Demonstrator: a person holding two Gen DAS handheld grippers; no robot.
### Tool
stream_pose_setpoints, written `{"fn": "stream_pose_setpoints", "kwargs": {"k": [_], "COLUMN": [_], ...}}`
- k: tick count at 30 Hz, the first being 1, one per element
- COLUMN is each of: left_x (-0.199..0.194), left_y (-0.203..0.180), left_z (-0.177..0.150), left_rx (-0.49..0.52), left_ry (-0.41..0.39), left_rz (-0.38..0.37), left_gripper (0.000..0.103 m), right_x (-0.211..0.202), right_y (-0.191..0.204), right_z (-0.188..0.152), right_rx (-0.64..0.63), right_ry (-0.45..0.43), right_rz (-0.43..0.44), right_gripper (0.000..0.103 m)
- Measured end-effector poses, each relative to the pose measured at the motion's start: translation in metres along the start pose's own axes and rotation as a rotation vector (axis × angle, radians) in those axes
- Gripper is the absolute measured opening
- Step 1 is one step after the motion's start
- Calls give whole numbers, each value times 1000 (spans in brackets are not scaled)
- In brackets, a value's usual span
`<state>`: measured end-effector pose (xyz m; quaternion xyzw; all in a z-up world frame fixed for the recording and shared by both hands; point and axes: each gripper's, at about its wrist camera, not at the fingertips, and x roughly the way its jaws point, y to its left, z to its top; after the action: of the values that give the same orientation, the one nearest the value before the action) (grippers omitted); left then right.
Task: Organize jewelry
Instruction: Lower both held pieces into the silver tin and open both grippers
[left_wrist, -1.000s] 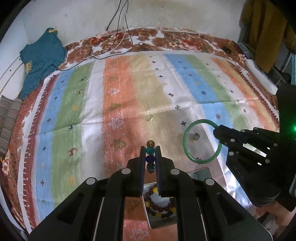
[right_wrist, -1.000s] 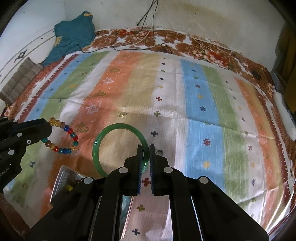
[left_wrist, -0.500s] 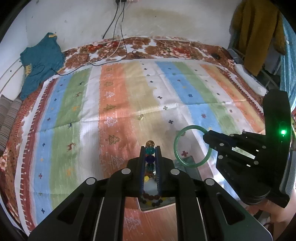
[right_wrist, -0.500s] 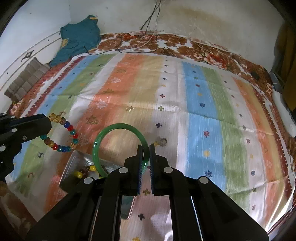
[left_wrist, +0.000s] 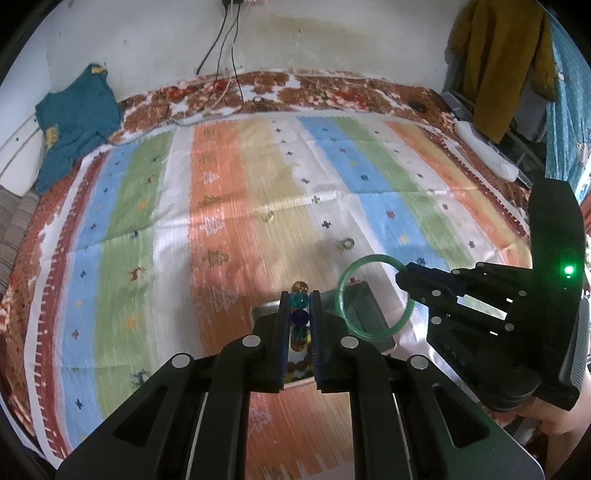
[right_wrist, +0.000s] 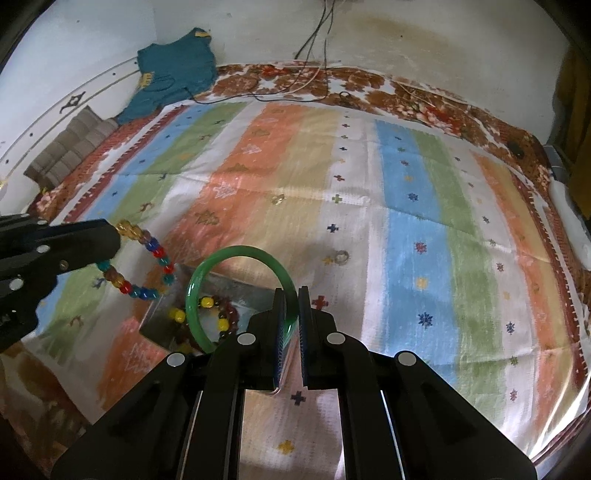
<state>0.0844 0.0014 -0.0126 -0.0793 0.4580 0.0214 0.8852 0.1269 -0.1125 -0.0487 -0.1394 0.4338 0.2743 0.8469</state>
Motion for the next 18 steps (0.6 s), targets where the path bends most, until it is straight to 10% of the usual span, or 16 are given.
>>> {"fn": "stream_pose_setpoints", "kwargs": {"k": [18], "left_x": [22], "left_y": [21], "left_z": [15], "left_rx": [-58], "left_ry": [26], "left_rz": [96], "left_gripper": [43], "right_x": [25], "right_y": [-26], "right_z": [6], "right_rx": [82], "right_ry": [102], "right_rz": [-71], "right_gripper": [50]}}
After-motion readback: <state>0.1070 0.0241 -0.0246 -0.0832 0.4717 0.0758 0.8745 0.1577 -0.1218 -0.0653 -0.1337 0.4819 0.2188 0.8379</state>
